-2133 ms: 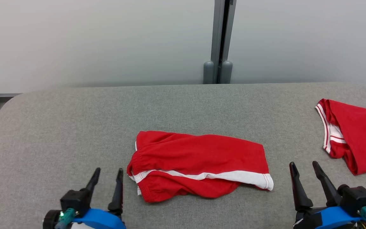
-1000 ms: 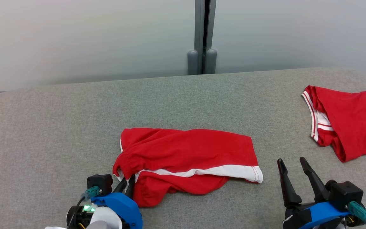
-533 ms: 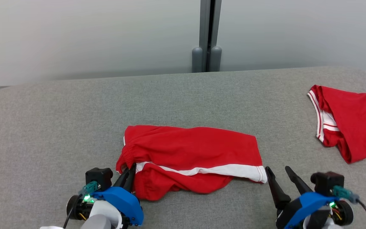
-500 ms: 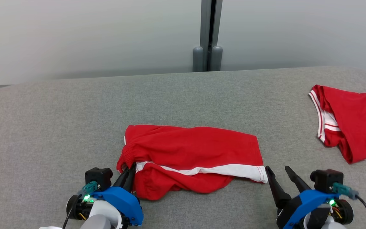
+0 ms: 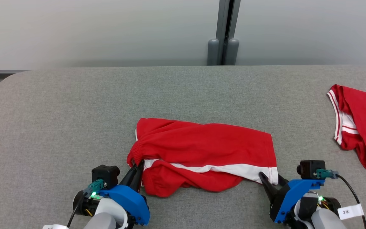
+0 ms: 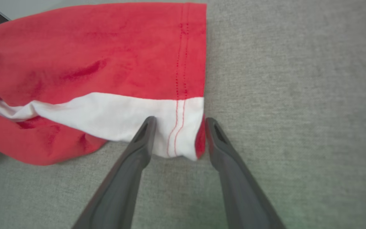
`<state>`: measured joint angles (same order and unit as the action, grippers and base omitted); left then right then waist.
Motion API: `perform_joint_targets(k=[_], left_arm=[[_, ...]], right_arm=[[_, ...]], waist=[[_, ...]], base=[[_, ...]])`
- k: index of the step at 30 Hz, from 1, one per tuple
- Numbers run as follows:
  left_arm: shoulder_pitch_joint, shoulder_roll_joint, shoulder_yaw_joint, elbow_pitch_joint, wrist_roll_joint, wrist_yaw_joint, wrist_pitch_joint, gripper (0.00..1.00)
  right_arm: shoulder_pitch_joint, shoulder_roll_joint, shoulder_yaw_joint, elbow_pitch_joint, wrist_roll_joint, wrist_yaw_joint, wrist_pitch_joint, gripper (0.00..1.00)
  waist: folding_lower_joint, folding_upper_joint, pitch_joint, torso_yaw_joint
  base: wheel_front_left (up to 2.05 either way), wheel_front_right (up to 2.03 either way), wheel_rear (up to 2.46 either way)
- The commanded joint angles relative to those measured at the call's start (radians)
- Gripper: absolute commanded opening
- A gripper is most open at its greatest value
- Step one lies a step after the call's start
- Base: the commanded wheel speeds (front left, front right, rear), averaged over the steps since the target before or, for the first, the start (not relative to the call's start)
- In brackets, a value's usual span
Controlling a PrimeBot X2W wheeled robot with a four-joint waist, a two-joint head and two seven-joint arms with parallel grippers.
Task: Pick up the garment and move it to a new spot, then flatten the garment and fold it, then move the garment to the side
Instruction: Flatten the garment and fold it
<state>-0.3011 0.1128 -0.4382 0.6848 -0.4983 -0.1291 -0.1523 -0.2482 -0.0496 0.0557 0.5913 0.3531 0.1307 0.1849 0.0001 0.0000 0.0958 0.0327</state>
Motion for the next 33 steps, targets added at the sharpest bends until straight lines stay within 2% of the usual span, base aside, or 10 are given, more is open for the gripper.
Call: perform_joint_targets(k=[1, 2, 4, 5, 12, 15, 19, 28, 30, 33], left_arm=[[0.004, 0.002, -0.009, -0.006, -0.005, -0.002, 0.000, 0.00], [0.005, 0.004, -0.010, -0.008, -0.008, -0.002, 0.000, 0.00], [0.007, 0.007, -0.012, -0.011, -0.011, -0.002, -0.001, 0.00], [0.009, 0.008, -0.013, -0.013, -0.013, -0.002, 0.000, 0.00], [0.009, 0.017, 0.005, -0.048, -0.038, -0.002, -0.034, 0.00], [0.013, 0.019, 0.016, -0.134, -0.095, -0.002, -0.046, 0.00], [0.026, 0.048, 0.006, -0.293, -0.198, -0.002, -0.018, 0.00], [0.048, 0.161, 0.061, -0.699, -0.420, 0.007, 0.159, 0.00], [0.037, 0.170, 0.067, -0.732, -0.443, 0.010, 0.185, 0.00], [-0.030, 0.219, 0.077, -0.801, -0.468, 0.023, 0.281, 0.00]], right_arm=[[-0.021, -0.002, 0.004, 0.022, 0.000, 0.000, 0.001, 0.67], [-0.025, -0.002, 0.007, 0.035, 0.001, 0.000, 0.006, 0.44], [-0.036, -0.001, 0.012, 0.051, 0.004, 0.000, 0.003, 0.28], [-0.041, -0.001, 0.015, 0.056, 0.005, 0.000, -0.001, 0.00], [-0.059, -0.002, 0.008, -0.002, -0.004, 0.000, -0.069, 0.00], [-0.038, -0.002, -0.006, -0.102, -0.001, 0.000, -0.081, 0.00], [0.006, -0.002, -0.021, -0.261, 0.025, 0.000, -0.045, 0.00], [0.089, -0.001, -0.093, -0.694, 0.019, 0.000, 0.108, 0.00], [0.084, -0.002, -0.098, -0.727, 0.026, 0.000, 0.126, 0.00], [0.032, -0.024, -0.103, -0.795, 0.031, 0.000, 0.182, 0.00]], waist=[[-0.0001, 0.0000, 0.001, 0.001], [-0.0001, 0.0000, 0.001, 0.001], [-0.0001, 0.0000, 0.000, 0.000], [-0.0001, 0.0000, 0.000, -0.001], [-0.0001, 0.0000, -0.009, -0.008], [-0.0001, 0.0000, -0.017, -0.012], [-0.0001, 0.0000, -0.026, -0.018], [-0.0001, 0.0000, -0.010, -0.042], [-0.0001, 0.0000, -0.004, -0.045], [-0.0001, 0.0000, 0.033, -0.055]], base=[[0.00, 0.00, 0.00], [0.00, 0.00, 0.00], [0.00, 0.00, 0.00], [0.00, 0.00, 0.00], [0.00, 0.00, 0.00], [0.00, 0.00, 0.00], [0.00, 0.00, 0.00], [0.00, 0.00, 0.00], [0.00, 0.00, 0.00], [0.00, 0.00, 0.00]])
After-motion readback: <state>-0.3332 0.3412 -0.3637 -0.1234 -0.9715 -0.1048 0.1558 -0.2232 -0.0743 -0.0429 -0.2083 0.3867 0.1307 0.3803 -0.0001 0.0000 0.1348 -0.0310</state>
